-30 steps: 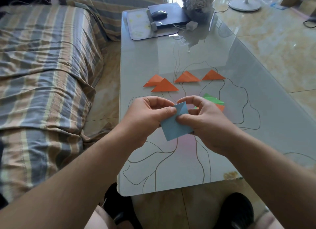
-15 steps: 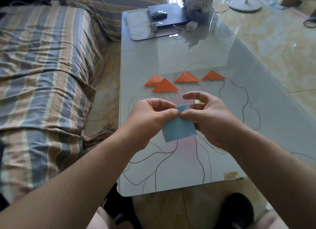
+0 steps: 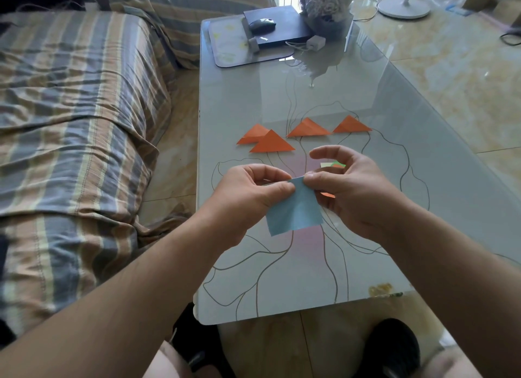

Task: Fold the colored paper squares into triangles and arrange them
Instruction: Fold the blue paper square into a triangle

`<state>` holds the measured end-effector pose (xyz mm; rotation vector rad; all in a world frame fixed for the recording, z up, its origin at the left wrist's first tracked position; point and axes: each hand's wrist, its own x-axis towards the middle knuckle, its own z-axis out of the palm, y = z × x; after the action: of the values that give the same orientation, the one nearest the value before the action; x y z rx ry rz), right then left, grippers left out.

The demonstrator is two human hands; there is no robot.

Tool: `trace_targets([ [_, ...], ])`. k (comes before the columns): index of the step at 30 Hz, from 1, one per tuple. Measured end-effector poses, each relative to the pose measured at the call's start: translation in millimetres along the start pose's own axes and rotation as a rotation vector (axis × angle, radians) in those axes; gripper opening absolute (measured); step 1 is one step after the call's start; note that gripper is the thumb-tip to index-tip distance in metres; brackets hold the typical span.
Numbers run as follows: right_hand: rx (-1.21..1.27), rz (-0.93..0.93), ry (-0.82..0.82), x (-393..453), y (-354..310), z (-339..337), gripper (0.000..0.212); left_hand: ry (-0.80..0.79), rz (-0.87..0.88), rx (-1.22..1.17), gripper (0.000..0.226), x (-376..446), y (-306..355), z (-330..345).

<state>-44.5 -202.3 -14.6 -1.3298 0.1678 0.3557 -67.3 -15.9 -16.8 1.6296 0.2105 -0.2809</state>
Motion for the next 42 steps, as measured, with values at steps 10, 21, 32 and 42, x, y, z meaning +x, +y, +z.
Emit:
trace_targets([
  [10, -0.267, -0.042, -0.118, 1.2, -6.9, -12.1, 0.034, 0.058, -0.077, -0.031, 0.033, 2.4, 4.6, -6.4],
  [21, -0.79, -0.448, -0.175, -0.9, 0.3, -13.8, 0.012, -0.073, -0.146, -0.072, 0.018, -0.8, 11.4, -8.0],
  [32, -0.382, -0.331, -0.129, -2.1, 4.8, -7.8, 0.018, -0.127, -0.125, -0.144, 0.021, -3.1, 14.4, -6.2],
  [42, -0.289, -0.205, -0.142, -1.8, -1.2, -9.6, 0.025, -0.217, -0.039, -0.148, 0.039, -5.3, 13.2, -8.7],
])
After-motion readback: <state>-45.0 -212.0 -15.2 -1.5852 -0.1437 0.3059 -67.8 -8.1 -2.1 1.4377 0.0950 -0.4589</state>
